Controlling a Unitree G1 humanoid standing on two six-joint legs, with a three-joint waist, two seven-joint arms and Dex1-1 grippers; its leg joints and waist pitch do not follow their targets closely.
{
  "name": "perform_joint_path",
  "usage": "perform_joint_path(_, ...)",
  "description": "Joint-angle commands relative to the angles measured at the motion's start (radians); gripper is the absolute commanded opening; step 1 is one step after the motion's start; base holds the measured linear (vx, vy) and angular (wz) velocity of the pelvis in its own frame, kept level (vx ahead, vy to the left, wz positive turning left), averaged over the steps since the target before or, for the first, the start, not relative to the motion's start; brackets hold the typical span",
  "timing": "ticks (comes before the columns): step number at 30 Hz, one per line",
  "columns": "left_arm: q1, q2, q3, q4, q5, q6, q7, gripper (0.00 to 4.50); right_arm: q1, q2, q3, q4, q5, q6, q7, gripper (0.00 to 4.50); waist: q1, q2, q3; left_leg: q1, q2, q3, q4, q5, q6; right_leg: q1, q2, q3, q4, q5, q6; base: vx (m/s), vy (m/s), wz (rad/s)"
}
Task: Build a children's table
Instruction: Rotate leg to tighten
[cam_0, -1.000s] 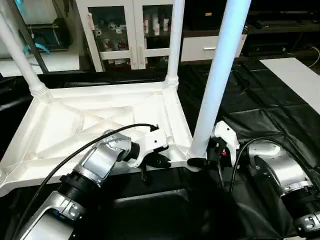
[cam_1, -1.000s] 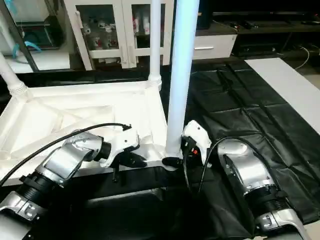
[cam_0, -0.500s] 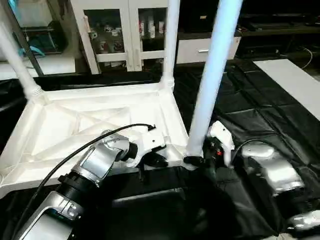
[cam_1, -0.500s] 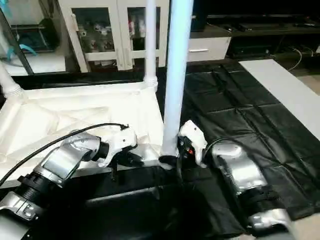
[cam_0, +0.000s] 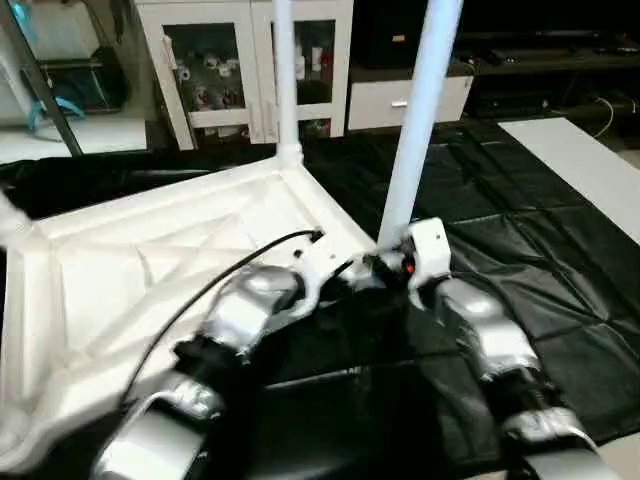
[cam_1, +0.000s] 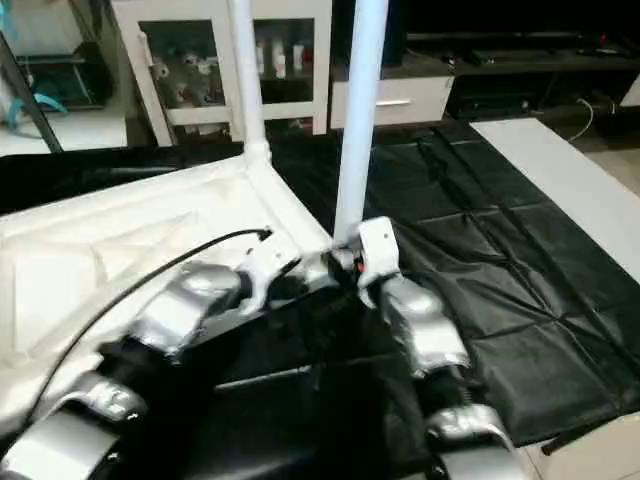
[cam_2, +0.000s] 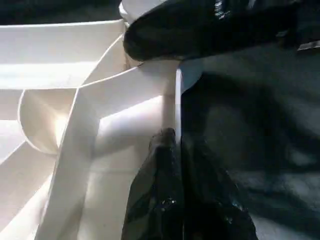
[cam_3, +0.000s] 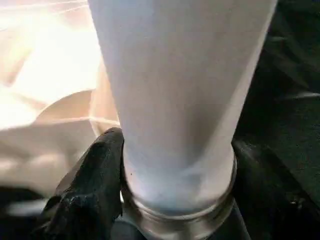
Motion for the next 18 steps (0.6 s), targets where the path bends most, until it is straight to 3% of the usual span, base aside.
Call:
perform_joint_path(1, 0.003, -0.023, 0.005, 0.071, 0.019, -0.005, 0.09, 0.0, -0.014, 0.023, -0.014, 0.035, -0.019, -0.002, -0.093, 2.71, 0.004, -0.009, -0.045, 0.01, 0.044, -0.025, -0.08, -0.392, -0.004, 0.019, -0.052, 0.037, -0.096, -0.505, -0.096, 0.0, 0.0, 0.0)
perform_joint_path(7, -0.035, -0.044, 0.045, 0.131, 0.027, -0.046, 0.205, 0.0, -0.031, 0.073, -0.013, 0.055, -0.061, -0.002, -0.232, 2.71, 0.021, -0.015, -0.049, 0.001, 0.048, -0.02, -0.084, -0.324, 0.003, 0.026, -0.053, 0.045, -0.079, -0.371, -0.12, 0.0, 0.0, 0.0)
perform_joint_path(10, -0.039, -0.046, 0.052, 0.135, 0.027, -0.049, 0.223, 0.0, -0.034, 0.081, -0.013, 0.062, -0.075, -0.005, -0.268, 2.7, 0.032, -0.018, -0.051, 0.002, 0.047, -0.016, -0.082, -0.281, 0.012, 0.028, -0.055, 0.048, -0.074, -0.323, -0.13, 0.0, 0.0, 0.0)
perform_joint_path(12, -0.046, -0.043, 0.055, 0.15, 0.028, -0.057, 0.228, 0.0, -0.05, 0.092, -0.022, 0.083, -0.082, -0.037, -0.297, 2.7, 0.034, -0.02, -0.05, 0.0, 0.047, -0.013, -0.08, -0.265, 0.019, 0.03, -0.054, 0.05, -0.071, -0.302, -0.136, 0.0, 0.0, 0.0)
perform_joint_path(15, -0.045, -0.029, 0.051, 0.166, 0.024, -0.078, 0.196, 0.0, -0.066, 0.098, -0.032, 0.073, -0.065, -0.105, -0.265, 2.7, 0.036, -0.01, -0.056, -0.004, 0.044, -0.014, -0.078, -0.24, 0.021, 0.034, -0.056, 0.049, -0.067, -0.282, -0.138, 0.0, 0.0, 0.0)
perform_joint_path(16, -0.044, -0.027, 0.051, 0.17, 0.022, -0.084, 0.192, 0.0, -0.065, 0.096, -0.028, 0.066, -0.067, -0.112, -0.26, 2.7, 0.035, -0.011, -0.058, -0.008, 0.046, -0.014, -0.075, -0.2, 0.03, 0.037, -0.052, 0.049, -0.059, -0.211, -0.15, 0.0, 0.0, 0.0)
perform_joint_path(18, -0.032, -0.019, 0.045, 0.167, 0.019, -0.093, 0.173, 0.0, -0.05, 0.085, -0.013, 0.036, -0.071, -0.1, -0.233, 2.7, 0.035, 0.005, -0.058, -0.011, 0.044, -0.013, -0.072, -0.181, 0.043, 0.038, -0.048, 0.047, -0.054, -0.165, -0.17, 0.0, 0.0, 0.0)
